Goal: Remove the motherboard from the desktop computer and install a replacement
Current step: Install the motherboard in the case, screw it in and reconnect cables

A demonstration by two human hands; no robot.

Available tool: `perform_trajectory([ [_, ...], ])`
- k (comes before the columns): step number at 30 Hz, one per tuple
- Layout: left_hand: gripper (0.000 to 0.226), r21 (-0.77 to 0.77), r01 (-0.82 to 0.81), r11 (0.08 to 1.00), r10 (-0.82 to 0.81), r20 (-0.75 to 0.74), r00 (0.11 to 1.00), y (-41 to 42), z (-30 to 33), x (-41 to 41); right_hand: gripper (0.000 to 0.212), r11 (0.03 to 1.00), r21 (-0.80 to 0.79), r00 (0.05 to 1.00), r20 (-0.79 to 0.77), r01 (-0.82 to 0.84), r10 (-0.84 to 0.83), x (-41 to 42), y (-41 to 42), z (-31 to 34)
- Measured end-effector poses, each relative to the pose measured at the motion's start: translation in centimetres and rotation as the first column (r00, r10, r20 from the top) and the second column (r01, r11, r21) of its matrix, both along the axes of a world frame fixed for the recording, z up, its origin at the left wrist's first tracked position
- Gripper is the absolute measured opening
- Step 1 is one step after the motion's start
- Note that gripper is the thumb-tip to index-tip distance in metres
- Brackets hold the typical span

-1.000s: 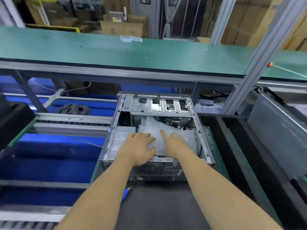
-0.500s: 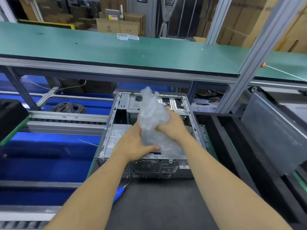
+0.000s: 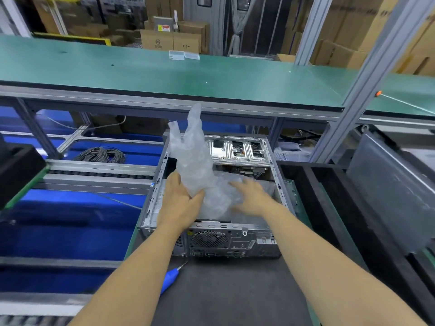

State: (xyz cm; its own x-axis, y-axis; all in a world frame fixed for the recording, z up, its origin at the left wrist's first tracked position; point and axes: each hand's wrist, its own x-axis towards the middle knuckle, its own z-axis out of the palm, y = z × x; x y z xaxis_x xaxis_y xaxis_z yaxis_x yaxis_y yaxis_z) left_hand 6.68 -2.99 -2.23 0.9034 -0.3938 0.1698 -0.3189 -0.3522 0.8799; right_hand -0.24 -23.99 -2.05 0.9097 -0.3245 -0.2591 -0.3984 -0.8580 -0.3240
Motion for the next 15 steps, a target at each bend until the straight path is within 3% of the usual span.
perform_trajectory([
  [1, 0.07, 0.015, -0.013, 1.0, 0.013, 0.027, 1.0, 0.0, 0.1, -0.1, 0.084, 0.992, -0.077, 0.975, -0.205, -0.1, 0.082, -0.2, 0.2, -1.3],
  [3, 0.069, 0.037, -0.048, 0.998, 0.045, 0.088, 0.995, 0.0, 0.2, -0.3, 0.096, 0.974, -0.154, 0.946, -0.305, -0.166, 0.112, 0.0, 0.7, -2.6],
  [6, 0.063, 0.046, -0.112, 0.993, 0.104, 0.158, 0.982, 0.1, -0.2, -0.9, 0.073, 0.962, -0.239, 0.986, -0.133, -0.13, 0.101, 0.5, 1.1, -2.3],
  [10, 0.059, 0.048, -0.105, 0.993, 0.096, 0.167, 0.981, -0.1, -0.3, -0.9, 0.035, 1.0, -0.005, 0.999, 0.045, 0.008, -0.008, -0.4, 0.8, -0.9],
  [13, 0.071, -0.046, -0.119, 0.992, 0.115, -0.084, 0.99, 0.1, -0.6, -0.8, 0.021, 0.97, 0.202, 0.941, 0.28, 0.133, -0.187, -0.7, 0.7, 1.3],
  [15, 0.081, -0.026, -0.154, 0.988, 0.143, -0.233, 0.962, 0.2, -0.9, -0.7, 0.029, 0.904, 0.381, 0.804, 0.466, 0.194, -0.369, -0.3, 0.6, 4.0],
])
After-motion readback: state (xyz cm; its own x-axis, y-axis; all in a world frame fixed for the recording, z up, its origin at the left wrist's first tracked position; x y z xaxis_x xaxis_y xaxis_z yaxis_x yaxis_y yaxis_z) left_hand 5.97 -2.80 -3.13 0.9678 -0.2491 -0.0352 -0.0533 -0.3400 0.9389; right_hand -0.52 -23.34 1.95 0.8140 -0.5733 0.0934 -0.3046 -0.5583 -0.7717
